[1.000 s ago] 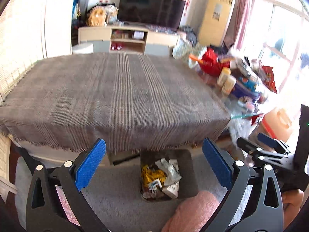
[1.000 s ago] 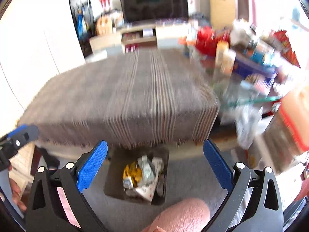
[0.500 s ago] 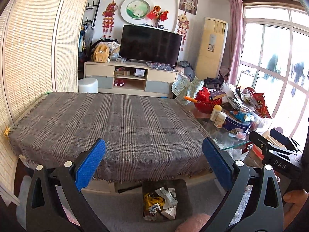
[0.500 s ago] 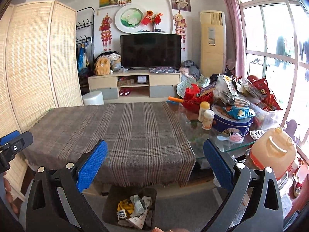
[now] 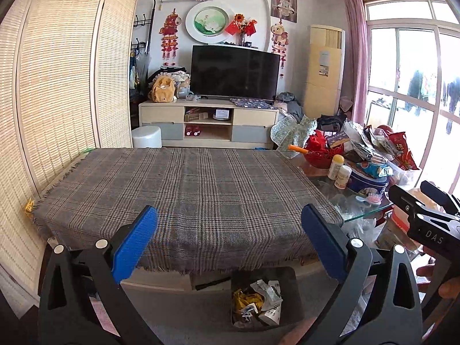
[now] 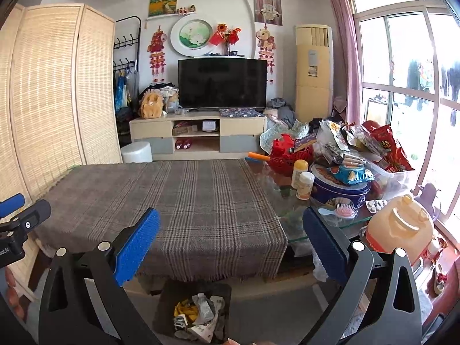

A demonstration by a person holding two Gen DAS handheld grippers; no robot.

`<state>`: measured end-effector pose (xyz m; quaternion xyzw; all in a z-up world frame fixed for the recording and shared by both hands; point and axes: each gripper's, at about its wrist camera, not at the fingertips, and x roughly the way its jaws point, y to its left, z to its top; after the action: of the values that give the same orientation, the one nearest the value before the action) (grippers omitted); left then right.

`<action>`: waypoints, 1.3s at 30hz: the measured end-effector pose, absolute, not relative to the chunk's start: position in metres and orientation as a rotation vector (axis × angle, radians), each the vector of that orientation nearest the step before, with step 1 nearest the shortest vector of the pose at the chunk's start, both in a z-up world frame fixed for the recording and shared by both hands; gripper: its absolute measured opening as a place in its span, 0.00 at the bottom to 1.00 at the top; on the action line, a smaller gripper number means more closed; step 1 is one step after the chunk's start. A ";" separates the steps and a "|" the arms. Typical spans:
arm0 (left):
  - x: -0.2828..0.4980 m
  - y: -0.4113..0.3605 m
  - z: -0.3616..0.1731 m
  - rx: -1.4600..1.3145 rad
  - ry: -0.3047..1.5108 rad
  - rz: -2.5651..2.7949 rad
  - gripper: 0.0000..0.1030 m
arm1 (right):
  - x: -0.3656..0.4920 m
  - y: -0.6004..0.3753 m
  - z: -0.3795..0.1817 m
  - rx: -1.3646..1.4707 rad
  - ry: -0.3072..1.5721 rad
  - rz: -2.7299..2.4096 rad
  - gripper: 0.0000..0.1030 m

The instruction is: Collect trash

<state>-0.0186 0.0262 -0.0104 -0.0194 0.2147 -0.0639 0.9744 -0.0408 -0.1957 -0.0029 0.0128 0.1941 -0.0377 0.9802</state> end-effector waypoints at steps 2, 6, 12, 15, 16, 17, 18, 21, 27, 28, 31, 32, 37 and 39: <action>-0.019 0.026 -0.010 -0.035 0.430 -0.129 0.92 | -0.042 -0.196 -0.001 0.028 0.387 -0.075 0.97; -0.020 0.026 -0.008 -0.030 0.425 -0.131 0.92 | -0.045 -0.196 0.002 0.031 0.378 -0.074 0.97; -0.022 0.027 -0.005 -0.024 0.412 -0.123 0.92 | -0.043 -0.194 0.005 0.026 0.372 -0.081 0.97; -0.022 0.027 -0.004 -0.022 0.411 -0.121 0.92 | -0.043 -0.194 0.006 0.028 0.371 -0.079 0.97; -0.022 0.027 -0.004 -0.022 0.410 -0.121 0.92 | -0.043 -0.194 0.006 0.027 0.371 -0.080 0.97; -0.022 0.028 -0.003 -0.024 0.410 -0.122 0.92 | -0.042 -0.194 0.006 0.028 0.372 -0.079 0.97; -0.021 0.028 -0.003 -0.024 0.409 -0.121 0.92 | -0.042 -0.194 0.006 0.029 0.372 -0.078 0.97; -0.021 0.027 -0.003 -0.014 0.402 -0.113 0.92 | -0.040 -0.194 0.004 0.027 0.377 -0.081 0.97; -0.020 0.026 -0.003 -0.014 0.405 -0.123 0.92 | -0.039 -0.194 0.003 0.033 0.382 -0.076 0.97; -0.020 0.026 -0.003 -0.015 0.406 -0.124 0.92 | -0.039 -0.194 0.003 0.033 0.383 -0.075 0.97; -0.020 0.026 -0.005 -0.015 0.412 -0.126 0.92 | -0.038 -0.194 0.002 0.031 0.387 -0.076 0.97; -0.021 0.026 -0.005 -0.014 0.412 -0.125 0.92 | -0.037 -0.194 0.001 0.031 0.390 -0.078 0.97; -0.023 0.026 -0.004 -0.012 0.405 -0.122 0.92 | -0.037 -0.195 0.001 0.034 0.391 -0.078 0.97; -0.023 0.026 -0.003 -0.014 0.404 -0.124 0.92 | -0.036 -0.195 0.001 0.031 0.390 -0.079 0.97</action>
<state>-0.0231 0.0262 -0.0030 -0.0069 0.2007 -0.0615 0.9777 -0.0363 -0.1947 0.0006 0.0155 0.1939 -0.0391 0.9801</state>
